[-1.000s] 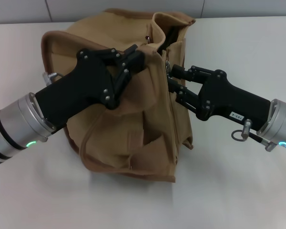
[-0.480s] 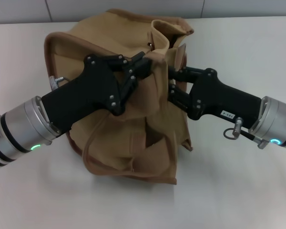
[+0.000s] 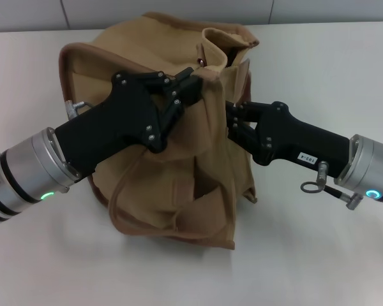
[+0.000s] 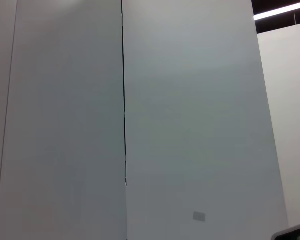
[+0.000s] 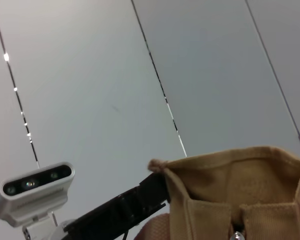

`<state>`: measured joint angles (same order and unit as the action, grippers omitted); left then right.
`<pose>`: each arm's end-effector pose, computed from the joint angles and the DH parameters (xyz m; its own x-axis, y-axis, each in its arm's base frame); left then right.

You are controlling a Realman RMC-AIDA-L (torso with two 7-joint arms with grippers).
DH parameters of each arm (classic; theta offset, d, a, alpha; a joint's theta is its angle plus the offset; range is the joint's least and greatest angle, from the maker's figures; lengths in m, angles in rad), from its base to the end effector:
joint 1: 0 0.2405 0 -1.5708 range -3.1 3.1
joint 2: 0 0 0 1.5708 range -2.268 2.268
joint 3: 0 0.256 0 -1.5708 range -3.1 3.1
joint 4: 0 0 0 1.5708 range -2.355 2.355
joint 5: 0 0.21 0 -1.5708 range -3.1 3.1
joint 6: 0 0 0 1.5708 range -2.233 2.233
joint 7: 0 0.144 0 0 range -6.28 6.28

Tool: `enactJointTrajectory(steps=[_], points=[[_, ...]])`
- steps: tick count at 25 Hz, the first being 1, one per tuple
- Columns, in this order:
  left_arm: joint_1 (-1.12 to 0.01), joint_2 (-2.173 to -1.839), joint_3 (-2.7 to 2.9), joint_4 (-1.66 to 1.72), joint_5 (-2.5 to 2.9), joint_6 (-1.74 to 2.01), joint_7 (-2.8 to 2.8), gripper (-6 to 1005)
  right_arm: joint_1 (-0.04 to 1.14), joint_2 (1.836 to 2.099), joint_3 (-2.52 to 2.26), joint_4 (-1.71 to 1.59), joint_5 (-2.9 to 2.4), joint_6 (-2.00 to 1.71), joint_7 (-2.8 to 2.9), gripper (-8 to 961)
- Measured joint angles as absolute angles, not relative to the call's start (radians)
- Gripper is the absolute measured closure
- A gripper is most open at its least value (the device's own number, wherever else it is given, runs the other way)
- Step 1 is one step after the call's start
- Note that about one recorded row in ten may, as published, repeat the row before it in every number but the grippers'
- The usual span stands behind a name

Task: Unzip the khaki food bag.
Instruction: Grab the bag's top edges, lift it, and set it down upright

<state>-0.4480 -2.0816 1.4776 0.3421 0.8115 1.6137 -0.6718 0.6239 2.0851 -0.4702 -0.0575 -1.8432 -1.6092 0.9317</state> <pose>-0.2130 0.2918 -0.0398 0.5304 -0.1457 0.8351 0.2579 -0.9107 -0.3227 0.2270 0.3006 -0.0625 0.5203 -0.2536 -0.8155 -0.4652 -0.8850 -0.0216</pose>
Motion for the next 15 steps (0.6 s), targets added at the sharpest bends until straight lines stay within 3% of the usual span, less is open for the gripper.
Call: enactJointTrajectory(steps=[15], points=[[-0.447, -2.082, 1.482, 0.342, 0.812, 1.618, -0.672, 977, 0.622, 2.083, -0.522, -0.125, -1.853, -1.595, 1.219, 786]])
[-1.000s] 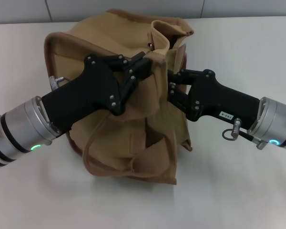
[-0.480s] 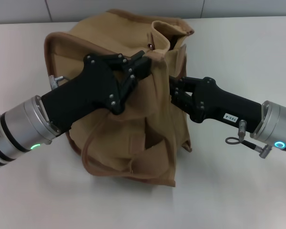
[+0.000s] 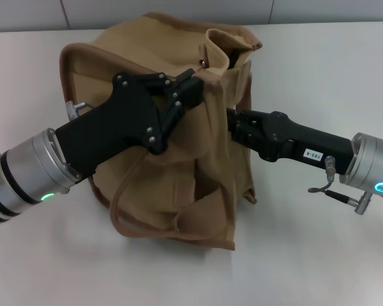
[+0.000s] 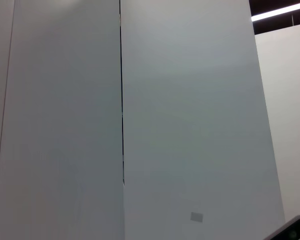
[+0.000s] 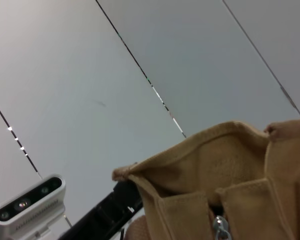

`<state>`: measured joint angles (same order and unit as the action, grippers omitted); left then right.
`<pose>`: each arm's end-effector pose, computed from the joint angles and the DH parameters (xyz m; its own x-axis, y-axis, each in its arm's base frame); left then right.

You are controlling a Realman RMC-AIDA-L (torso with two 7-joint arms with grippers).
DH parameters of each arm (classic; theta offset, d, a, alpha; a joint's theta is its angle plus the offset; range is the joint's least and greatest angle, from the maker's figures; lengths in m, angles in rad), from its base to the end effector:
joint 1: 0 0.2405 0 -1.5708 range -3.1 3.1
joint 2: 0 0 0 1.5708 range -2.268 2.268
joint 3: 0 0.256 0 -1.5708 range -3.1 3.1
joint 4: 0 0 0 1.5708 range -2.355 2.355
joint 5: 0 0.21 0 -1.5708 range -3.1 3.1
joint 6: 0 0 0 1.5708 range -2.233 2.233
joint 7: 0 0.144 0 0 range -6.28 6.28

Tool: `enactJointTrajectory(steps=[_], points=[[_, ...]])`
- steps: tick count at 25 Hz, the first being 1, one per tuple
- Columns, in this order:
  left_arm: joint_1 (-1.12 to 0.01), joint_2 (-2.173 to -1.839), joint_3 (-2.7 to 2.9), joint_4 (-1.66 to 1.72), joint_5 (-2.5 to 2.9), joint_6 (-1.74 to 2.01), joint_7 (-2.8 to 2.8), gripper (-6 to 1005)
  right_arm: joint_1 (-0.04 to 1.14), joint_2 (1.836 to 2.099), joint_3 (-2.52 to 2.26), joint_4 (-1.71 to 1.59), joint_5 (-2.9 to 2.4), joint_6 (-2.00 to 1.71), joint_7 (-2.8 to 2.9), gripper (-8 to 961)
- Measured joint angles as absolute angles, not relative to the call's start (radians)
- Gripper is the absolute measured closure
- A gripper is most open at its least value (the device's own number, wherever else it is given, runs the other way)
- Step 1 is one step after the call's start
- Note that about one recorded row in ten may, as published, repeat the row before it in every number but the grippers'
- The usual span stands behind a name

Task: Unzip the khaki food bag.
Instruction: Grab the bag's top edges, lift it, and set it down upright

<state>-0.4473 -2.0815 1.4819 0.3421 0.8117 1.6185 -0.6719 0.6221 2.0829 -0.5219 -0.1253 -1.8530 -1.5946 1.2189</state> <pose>-0.2127 0.2906 -0.0401 0.5286 -0.1449 0.8364 0.2536 -0.9133 -0.3186 0.2320 0.3053 -0.0585 0.4539 -0.4687 -0.7578 -0.5722 -0.8053 0.1552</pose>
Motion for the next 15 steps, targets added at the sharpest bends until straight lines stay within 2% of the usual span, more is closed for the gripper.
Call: enactJointTrajectory(steps=[2, 15], points=[[-0.447, -2.082, 1.483, 0.342, 0.812, 1.619, -0.672, 978, 0.621, 2.084, -0.522, -0.125, -1.853, -1.584, 1.218, 780], [-0.447, -2.082, 1.507, 0.343, 0.811, 1.621, -0.672, 977, 0.642, 2.087, -0.546, -0.118, -1.853, -1.558, 1.216, 499]])
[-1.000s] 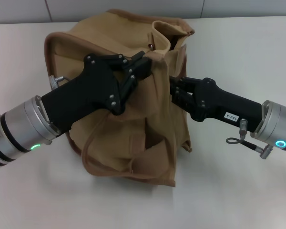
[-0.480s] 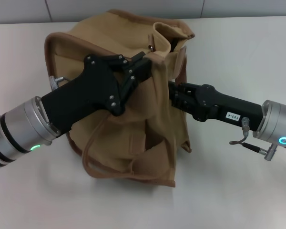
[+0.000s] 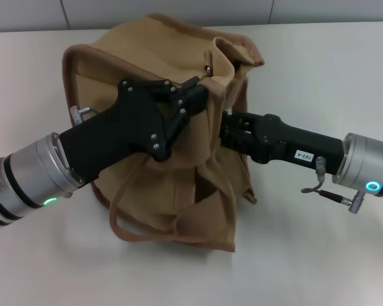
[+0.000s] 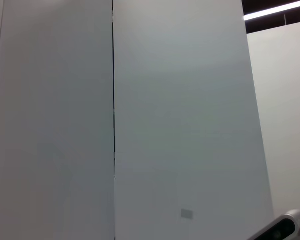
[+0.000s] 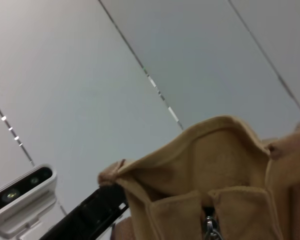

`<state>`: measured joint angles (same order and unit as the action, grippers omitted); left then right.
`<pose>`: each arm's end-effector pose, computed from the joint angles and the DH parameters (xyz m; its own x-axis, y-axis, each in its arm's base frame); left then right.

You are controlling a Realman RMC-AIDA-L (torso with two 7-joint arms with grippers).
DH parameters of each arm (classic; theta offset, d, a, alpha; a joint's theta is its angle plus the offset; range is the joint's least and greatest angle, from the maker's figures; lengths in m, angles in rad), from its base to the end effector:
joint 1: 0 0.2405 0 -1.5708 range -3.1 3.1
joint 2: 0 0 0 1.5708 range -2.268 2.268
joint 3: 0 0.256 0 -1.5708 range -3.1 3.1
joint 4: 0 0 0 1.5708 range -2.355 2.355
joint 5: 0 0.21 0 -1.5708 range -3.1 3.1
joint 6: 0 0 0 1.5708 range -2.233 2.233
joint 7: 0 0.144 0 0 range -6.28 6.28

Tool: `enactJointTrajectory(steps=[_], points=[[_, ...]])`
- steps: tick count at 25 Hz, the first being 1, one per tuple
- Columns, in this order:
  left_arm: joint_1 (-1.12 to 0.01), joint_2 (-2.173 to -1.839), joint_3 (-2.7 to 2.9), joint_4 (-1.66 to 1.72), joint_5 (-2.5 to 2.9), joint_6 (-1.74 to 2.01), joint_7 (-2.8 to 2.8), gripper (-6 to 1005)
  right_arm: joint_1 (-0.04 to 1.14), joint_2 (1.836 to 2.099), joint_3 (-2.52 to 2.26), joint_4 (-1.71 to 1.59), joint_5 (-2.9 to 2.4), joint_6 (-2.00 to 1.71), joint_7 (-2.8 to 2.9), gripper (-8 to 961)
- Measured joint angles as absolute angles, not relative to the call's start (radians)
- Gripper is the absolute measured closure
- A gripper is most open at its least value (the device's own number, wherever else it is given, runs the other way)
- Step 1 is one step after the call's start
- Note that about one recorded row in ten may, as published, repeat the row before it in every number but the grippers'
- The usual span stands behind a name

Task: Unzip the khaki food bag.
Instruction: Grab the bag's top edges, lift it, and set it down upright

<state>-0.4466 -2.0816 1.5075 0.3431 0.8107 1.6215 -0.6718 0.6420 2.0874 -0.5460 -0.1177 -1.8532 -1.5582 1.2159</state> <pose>-0.2116 0.2873 -0.0435 0.5324 -0.1364 0.8355 0.2381 -0.9230 -0.3024 0.2285 0.3087 -0.0657 0.4811 -0.4762 -0.7360 -0.5716 -0.8070 0.1484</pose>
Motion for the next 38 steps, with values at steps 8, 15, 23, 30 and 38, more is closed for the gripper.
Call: enactJointTrajectory(steps=[8, 15, 23, 30, 38], points=[[-0.447, -2.082, 1.52, 0.346, 0.811, 1.623, -0.672, 978, 0.656, 2.089, -0.582, -0.115, -1.853, -1.56, 1.217, 519], [-0.448, -2.082, 1.522, 0.347, 0.802, 1.623, -0.672, 977, 0.656, 2.087, -0.588, -0.115, -1.853, -1.569, 1.22, 713], [-0.449, -2.082, 1.522, 0.347, 0.8, 1.617, -0.672, 978, 0.648, 2.086, -0.598, -0.121, -1.847, -1.576, 1.221, 824], [-0.458, -2.082, 1.522, 0.344, 0.798, 1.615, -0.672, 978, 0.647, 2.085, -0.59, -0.123, -1.846, -1.582, 1.218, 865], [-0.459, -2.082, 1.52, 0.342, 0.797, 1.614, -0.672, 977, 0.647, 2.085, -0.589, -0.127, -1.845, -1.583, 1.217, 918]])
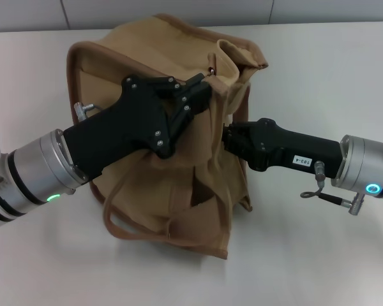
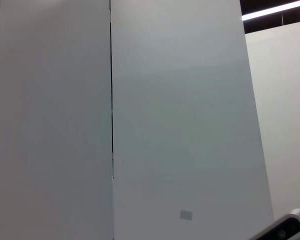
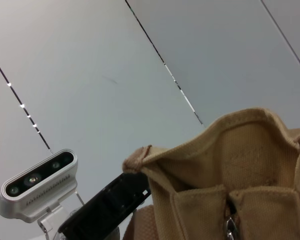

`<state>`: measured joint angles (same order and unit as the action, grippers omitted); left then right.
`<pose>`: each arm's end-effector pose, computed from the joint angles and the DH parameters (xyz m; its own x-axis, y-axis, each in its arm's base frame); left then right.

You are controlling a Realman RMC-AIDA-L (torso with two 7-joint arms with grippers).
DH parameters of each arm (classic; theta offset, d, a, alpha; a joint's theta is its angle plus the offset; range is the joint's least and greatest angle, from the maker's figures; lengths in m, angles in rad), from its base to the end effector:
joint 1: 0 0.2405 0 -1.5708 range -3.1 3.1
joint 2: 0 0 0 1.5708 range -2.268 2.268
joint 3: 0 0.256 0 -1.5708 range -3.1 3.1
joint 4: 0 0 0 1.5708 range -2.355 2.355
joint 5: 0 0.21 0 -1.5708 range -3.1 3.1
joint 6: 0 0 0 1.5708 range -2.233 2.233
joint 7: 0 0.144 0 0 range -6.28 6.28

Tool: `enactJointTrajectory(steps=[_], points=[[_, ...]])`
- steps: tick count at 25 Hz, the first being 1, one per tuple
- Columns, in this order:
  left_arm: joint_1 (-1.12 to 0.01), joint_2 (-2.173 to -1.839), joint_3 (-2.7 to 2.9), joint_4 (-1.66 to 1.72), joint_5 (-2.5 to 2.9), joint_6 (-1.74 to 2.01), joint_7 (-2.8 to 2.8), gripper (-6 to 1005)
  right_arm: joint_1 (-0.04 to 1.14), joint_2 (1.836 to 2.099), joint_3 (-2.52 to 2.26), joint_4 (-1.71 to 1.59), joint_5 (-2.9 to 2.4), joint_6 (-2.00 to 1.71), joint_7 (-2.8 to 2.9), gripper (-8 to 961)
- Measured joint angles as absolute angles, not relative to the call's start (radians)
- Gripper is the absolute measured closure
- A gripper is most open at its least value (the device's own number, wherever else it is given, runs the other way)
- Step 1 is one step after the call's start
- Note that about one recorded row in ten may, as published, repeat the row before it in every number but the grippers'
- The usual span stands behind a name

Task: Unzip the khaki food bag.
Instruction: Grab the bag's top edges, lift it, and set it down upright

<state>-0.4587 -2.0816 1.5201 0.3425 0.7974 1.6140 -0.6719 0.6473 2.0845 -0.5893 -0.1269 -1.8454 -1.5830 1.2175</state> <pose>-0.2081 0.2903 -0.0445 0.5322 -0.1387 0.8352 0.2322 -0.9247 -0.3016 0.2252 0.3061 -0.0653 0.5059 -0.4729 -0.7214 -0.5380 -0.8267 0.1646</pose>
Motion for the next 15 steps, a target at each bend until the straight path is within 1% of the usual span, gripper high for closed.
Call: enactJointTrajectory(steps=[4, 15], points=[[-0.459, -2.082, 1.516, 0.342, 0.795, 1.614, -0.672, 977, 0.645, 2.083, -0.589, -0.128, -1.845, -1.583, 1.218, 944], [-0.449, -2.082, 1.511, 0.342, 0.745, 1.614, -0.672, 977, 0.622, 2.083, -0.589, -0.151, -1.844, -1.585, 1.218, 946]])
